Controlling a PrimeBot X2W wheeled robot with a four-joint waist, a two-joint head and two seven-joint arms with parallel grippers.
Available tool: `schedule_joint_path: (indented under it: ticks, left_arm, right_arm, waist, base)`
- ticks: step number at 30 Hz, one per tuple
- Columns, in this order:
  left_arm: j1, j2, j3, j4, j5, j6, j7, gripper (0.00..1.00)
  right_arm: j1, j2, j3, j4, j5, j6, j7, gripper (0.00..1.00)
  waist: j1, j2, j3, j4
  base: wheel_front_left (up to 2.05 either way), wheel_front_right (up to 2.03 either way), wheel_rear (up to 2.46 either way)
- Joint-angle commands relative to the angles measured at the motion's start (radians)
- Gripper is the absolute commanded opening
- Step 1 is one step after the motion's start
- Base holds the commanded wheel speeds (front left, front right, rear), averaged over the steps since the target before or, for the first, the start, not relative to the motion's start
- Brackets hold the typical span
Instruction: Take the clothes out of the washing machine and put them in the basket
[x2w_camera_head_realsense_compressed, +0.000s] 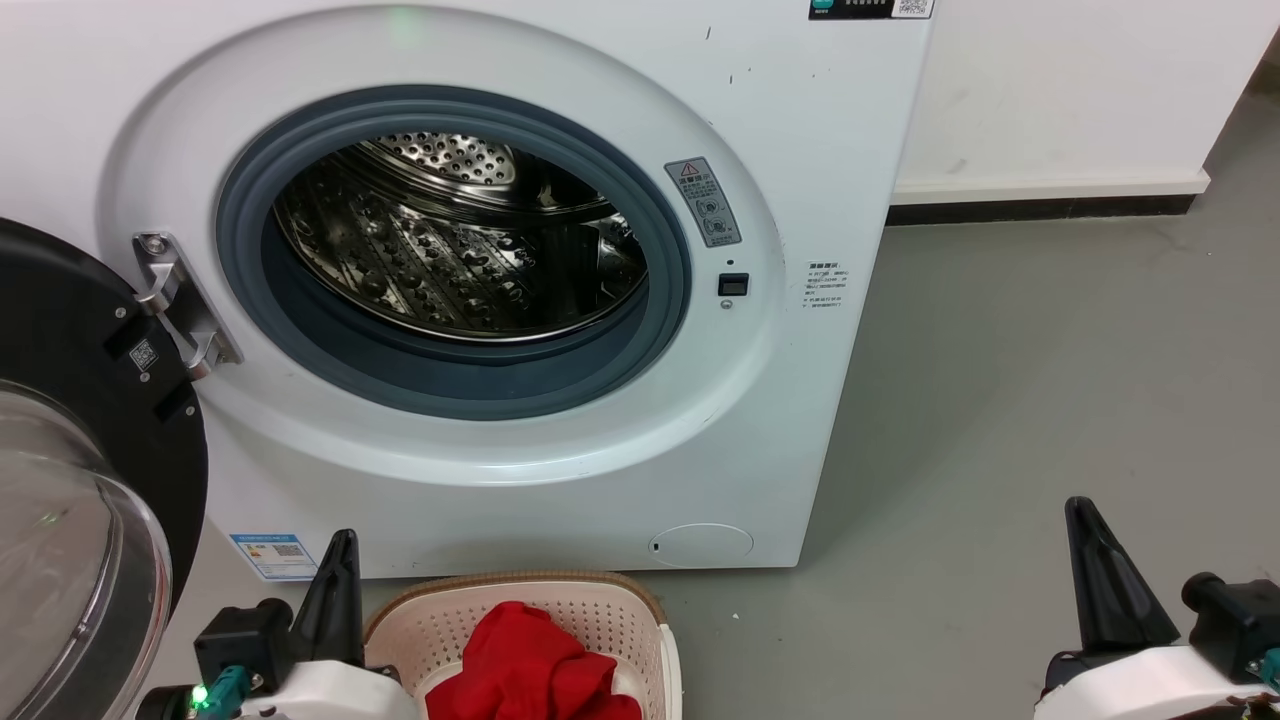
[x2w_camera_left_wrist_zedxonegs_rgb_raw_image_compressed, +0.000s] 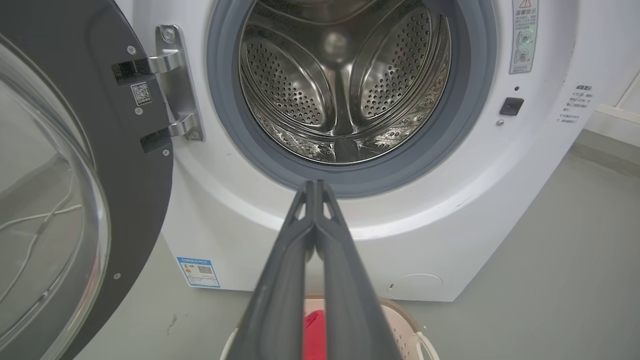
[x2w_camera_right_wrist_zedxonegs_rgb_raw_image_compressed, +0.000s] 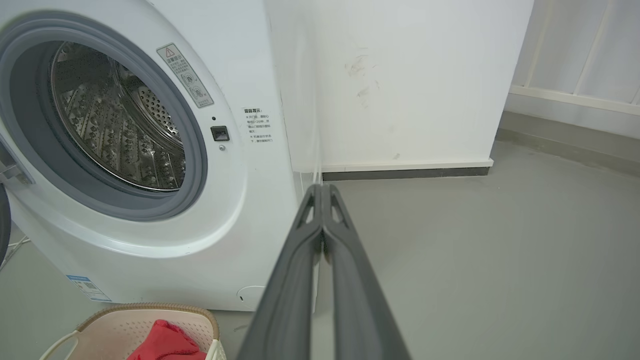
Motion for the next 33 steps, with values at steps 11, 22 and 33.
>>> schedule_joint_path:
  ticks: [11, 22, 33]
  left_arm:
    - [-0.039, -0.012, 0.029, 0.010, -0.237, -0.029, 0.045, 0.00]
    - [-0.056, -0.024, 0.046, 0.027, -0.421, -0.051, 0.079, 0.00]
    - [-0.074, -0.035, 0.064, 0.044, -0.584, -0.070, 0.111, 0.00]
  right_arm:
    - [-0.044, -0.013, 0.005, 0.043, 0.268, 0.000, 0.018, 0.00]
    - [-0.074, -0.020, 0.008, 0.087, 0.470, 0.000, 0.032, 0.00]
    - [-0.098, -0.024, 0.008, 0.127, 0.648, 0.000, 0.047, 0.00]
  waist:
    - [0.0000, 0.0000, 0.001, 0.003]
    - [0.0000, 0.0000, 0.003, 0.005]
    - [0.0000, 0.0000, 0.004, 0.007]
  base:
    - [0.00, 0.00, 0.00]
    - [0.00, 0.00, 0.00]
    - [0.00, 0.00, 0.00]
